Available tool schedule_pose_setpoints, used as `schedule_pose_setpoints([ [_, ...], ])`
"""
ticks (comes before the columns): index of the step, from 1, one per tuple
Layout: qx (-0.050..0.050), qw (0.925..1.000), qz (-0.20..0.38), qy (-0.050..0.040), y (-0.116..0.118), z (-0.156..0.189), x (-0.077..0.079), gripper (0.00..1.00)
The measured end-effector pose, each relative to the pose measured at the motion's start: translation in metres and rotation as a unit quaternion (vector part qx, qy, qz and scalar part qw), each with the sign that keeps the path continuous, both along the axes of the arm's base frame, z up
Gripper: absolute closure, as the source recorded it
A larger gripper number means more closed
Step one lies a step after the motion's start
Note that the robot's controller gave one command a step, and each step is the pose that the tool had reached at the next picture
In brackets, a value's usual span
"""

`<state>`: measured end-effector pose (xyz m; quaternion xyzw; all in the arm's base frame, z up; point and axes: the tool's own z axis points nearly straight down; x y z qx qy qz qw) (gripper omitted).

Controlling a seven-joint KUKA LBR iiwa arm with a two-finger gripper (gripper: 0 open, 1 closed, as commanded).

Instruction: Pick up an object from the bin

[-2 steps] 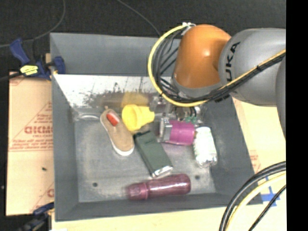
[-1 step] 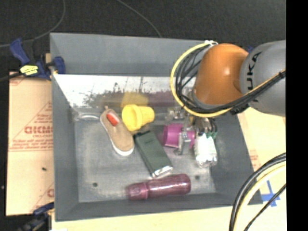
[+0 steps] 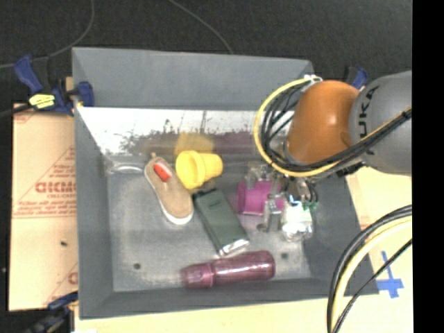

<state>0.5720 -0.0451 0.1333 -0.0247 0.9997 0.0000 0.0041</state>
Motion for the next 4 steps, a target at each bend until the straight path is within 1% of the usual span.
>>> schedule_pose_setpoints([
  [1, 0.001, 0.9993, -0.039, -0.0006, 0.022, 0.003, 0.036, 0.0],
  [2, -0.002, 0.9905, 0.138, -0.0032, -0.008, -0.047, 0.03, 0.0],
  [3, 0.0, 0.996, 0.089, -0.0016, -0.011, -0.051, 0.041, 0.0],
  [4, -0.005, 0.9424, 0.334, -0.0085, -0.056, -0.059, 0.047, 1.0],
])
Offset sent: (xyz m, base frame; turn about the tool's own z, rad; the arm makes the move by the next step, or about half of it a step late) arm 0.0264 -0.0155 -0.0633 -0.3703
